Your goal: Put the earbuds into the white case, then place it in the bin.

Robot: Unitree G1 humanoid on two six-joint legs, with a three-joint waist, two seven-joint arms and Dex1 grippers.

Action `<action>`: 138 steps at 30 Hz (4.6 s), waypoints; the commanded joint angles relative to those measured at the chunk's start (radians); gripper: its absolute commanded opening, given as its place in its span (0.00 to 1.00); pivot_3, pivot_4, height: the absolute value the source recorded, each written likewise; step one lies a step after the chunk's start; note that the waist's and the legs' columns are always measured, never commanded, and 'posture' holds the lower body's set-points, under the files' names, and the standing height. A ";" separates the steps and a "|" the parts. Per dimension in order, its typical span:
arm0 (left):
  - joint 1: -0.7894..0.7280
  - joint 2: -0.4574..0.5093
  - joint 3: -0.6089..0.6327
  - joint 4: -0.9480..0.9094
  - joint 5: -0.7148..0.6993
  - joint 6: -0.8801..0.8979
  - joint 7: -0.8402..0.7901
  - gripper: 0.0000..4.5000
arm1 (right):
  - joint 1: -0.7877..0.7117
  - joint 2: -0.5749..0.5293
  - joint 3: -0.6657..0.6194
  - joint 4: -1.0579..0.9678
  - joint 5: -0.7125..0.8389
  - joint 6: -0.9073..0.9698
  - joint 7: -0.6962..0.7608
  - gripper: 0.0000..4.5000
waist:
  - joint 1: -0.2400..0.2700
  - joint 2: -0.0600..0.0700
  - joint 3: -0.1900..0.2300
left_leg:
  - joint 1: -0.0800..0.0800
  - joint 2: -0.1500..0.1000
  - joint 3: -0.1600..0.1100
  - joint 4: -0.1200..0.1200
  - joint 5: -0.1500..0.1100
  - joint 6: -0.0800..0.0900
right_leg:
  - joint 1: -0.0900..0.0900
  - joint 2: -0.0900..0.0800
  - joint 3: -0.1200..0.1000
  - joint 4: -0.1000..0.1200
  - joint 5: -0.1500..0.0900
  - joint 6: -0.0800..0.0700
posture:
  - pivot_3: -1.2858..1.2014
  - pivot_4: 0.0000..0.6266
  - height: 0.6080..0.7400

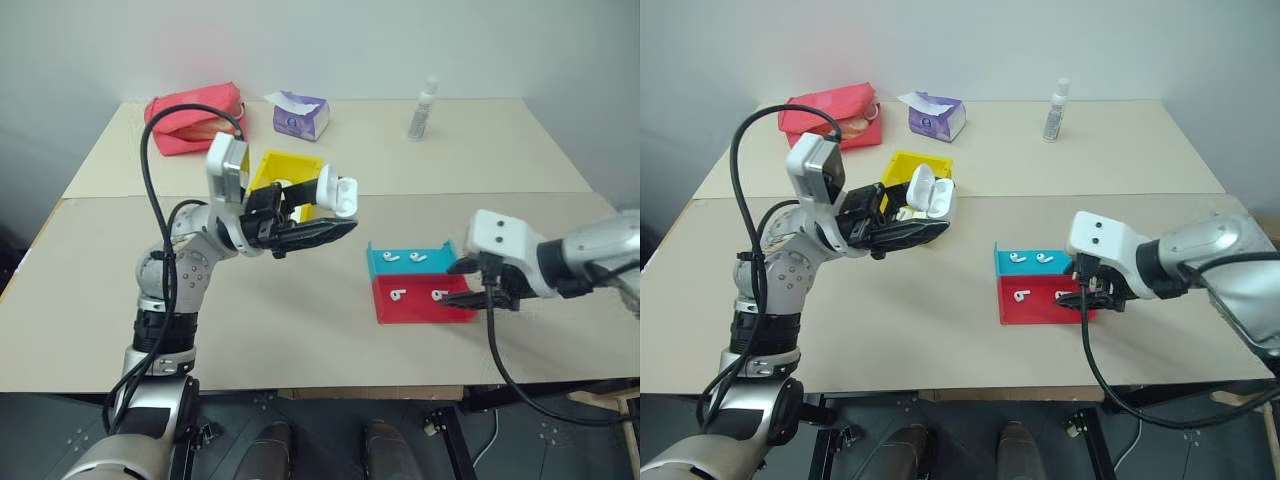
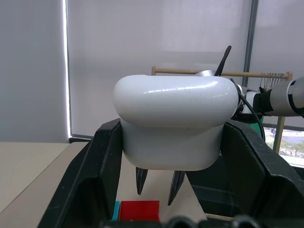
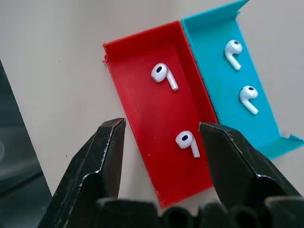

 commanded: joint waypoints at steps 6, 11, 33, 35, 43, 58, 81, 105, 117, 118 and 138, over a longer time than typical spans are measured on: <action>0.018 -0.013 -0.003 -0.049 -0.011 -0.025 0.043 0.62 | -0.070 0.086 0.172 0.143 -0.260 -0.171 0.107 0.69 | -0.001 0.000 0.000 | 0.000 0.000 0.000 0.000 0.000 -0.001 | -0.001 0.000 0.001 0.001 0.000 0.000 | 0.52 0.24 1.00; 0.052 -0.006 0.001 -0.102 -0.028 -0.005 0.083 0.62 | -0.112 0.158 0.226 0.281 -0.385 -0.290 0.142 0.69 | -0.002 0.000 0.000 | 0.000 0.000 0.000 0.000 0.001 -0.001 | -0.001 0.000 0.001 0.001 0.000 0.000 | 0.52 0.24 1.00; 0.159 0.056 0.027 -0.277 -0.089 0.043 0.217 0.62 | -0.153 0.299 0.213 0.571 -0.555 -0.582 0.246 0.51 | 0.000 0.000 0.000 | 0.002 0.000 0.000 0.000 0.005 -0.008 | 0.000 0.000 0.002 0.001 0.000 0.000 | 0.52 0.24 1.00; 0.161 0.060 0.026 -0.281 -0.095 0.044 0.223 0.62 | -0.149 0.306 0.206 0.573 -0.561 -0.585 0.252 0.37 | -0.001 0.000 0.000 | 0.002 0.000 0.000 0.000 0.005 -0.008 | 0.001 0.000 0.002 0.001 0.000 0.000 | 0.52 0.24 1.00; 0.148 0.064 0.014 -0.262 -0.098 0.038 0.219 0.62 | -0.116 0.307 0.146 0.532 -0.552 -0.532 0.243 0.14 | 0.001 0.000 0.000 | 0.002 0.000 0.000 0.000 0.005 -0.009 | 0.001 0.000 0.002 0.000 0.000 0.000 | 0.52 0.24 1.00; 0.011 0.051 -0.019 -0.100 -0.074 0.003 0.082 0.62 | 0.000 0.658 -0.793 -0.066 0.319 -0.031 -0.238 0.14 | 0.004 0.000 0.000 | 0.000 0.001 -0.001 -0.001 0.004 -0.007 | 0.000 0.000 0.001 0.000 0.000 0.000 | 0.52 0.24 1.00; -0.088 0.012 -0.053 0.017 -0.052 0.025 -0.015 0.62 | 0.020 0.741 -0.542 -0.258 0.592 0.023 -0.617 0.14 | -0.004 0.000 0.000 | 0.001 0.000 -0.001 -0.001 0.001 -0.002 | -0.001 0.000 0.002 0.004 0.000 0.000 | 0.52 0.24 1.00; -0.088 0.012 -0.045 0.017 -0.036 0.008 -0.024 0.62 | -0.004 0.651 -0.455 -0.171 0.597 -0.010 -0.536 0.14 | -0.004 0.000 0.000 | 0.001 0.000 0.000 -0.001 0.001 -0.001 | -0.001 0.000 0.002 0.003 0.000 0.000 | 0.52 0.24 1.00; -0.081 0.006 -0.036 0.013 -0.020 -0.017 -0.022 0.62 | 0.011 0.614 -0.444 -0.135 0.584 -0.033 -0.473 0.36 | -0.004 0.000 0.000 | 0.001 0.000 0.000 -0.001 0.001 -0.001 | -0.001 0.000 0.002 0.003 0.000 0.000 | 0.52 0.24 1.00; -0.082 0.005 -0.035 0.014 -0.019 -0.019 -0.019 0.62 | 0.013 0.608 -0.443 -0.134 0.583 -0.037 -0.464 0.43 | -0.004 0.000 0.000 | 0.001 0.000 0.000 -0.001 0.001 -0.001 | -0.001 0.000 0.002 0.003 0.000 0.000 | 0.52 0.24 1.00; -0.074 0.027 -0.016 0.021 0.004 -0.056 -0.017 0.62 | -0.155 0.316 -0.390 0.220 0.274 -0.266 -0.132 0.71 | -0.001 0.000 0.000 | 0.001 -0.001 0.000 -0.001 0.000 0.000 | -0.001 0.000 0.001 0.001 0.000 0.000 | 0.52 0.24 1.00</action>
